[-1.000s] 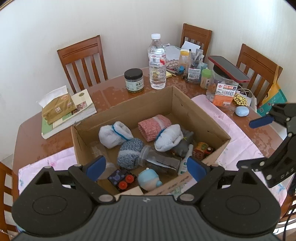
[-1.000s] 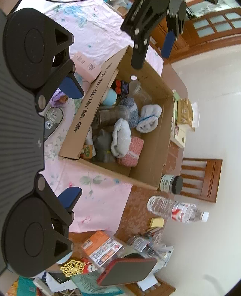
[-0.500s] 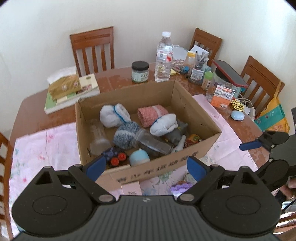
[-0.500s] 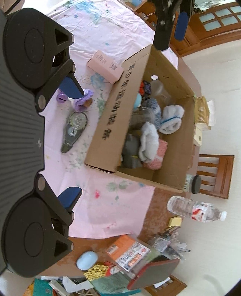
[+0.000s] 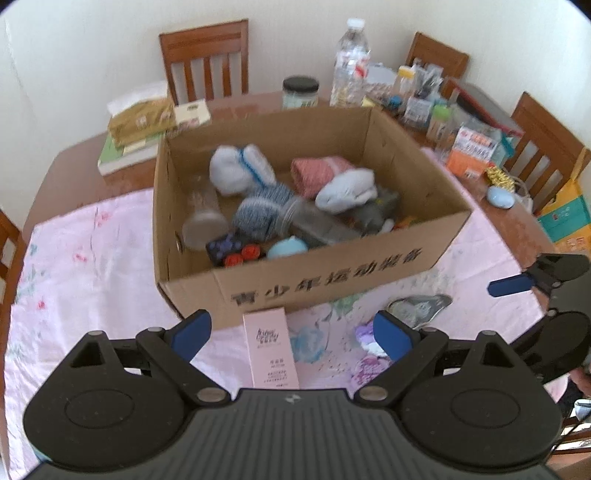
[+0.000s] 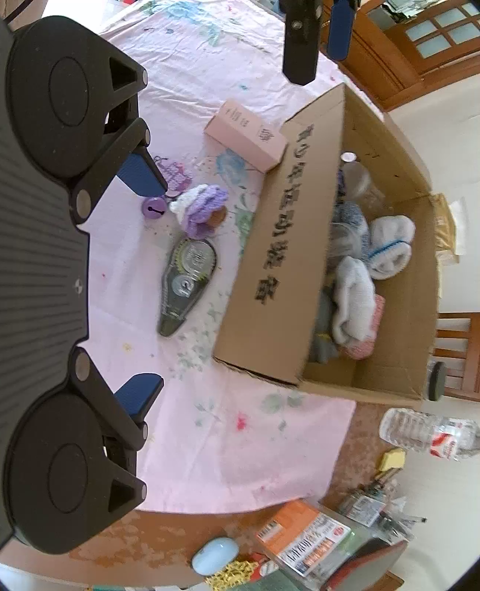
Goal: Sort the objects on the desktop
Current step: 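Lower the left tool onto the pink nail-polish box and close it, then hold the pink box in the left tool while the right tool grasps the correction-tape dispenser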
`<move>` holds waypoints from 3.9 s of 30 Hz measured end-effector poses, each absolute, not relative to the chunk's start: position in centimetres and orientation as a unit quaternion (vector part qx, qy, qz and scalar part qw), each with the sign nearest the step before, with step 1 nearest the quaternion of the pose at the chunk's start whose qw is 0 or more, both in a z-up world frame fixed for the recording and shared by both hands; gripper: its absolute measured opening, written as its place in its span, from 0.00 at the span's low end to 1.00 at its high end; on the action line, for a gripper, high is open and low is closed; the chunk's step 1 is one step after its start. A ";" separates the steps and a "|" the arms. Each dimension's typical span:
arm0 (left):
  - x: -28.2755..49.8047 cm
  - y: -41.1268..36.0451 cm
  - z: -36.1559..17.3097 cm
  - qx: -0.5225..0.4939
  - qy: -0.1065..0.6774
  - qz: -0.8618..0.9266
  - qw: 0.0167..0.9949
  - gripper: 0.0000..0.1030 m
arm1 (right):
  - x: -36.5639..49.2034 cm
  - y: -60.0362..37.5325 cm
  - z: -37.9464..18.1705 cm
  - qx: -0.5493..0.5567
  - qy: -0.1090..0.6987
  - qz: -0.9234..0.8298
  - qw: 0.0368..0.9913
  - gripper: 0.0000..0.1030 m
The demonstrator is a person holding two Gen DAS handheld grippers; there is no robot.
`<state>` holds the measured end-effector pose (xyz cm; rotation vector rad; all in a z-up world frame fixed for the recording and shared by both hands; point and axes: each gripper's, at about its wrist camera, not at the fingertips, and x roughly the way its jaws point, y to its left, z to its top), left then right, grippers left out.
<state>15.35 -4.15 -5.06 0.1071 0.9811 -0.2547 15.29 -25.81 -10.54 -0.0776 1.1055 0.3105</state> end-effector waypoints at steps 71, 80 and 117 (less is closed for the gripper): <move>17.0 -2.7 -12.6 -0.001 0.498 -0.099 0.861 0.37 | 17.9 -24.5 -15.9 -0.030 0.532 0.081 0.842 1.00; 17.4 -2.4 -12.8 -0.002 0.501 -0.117 0.857 0.37 | 18.4 -23.2 -16.1 -0.023 0.530 0.045 0.846 1.00; 16.4 -2.5 -11.4 0.008 0.513 -0.149 0.845 0.37 | 19.0 -23.0 -14.2 -0.030 0.532 0.032 0.846 0.89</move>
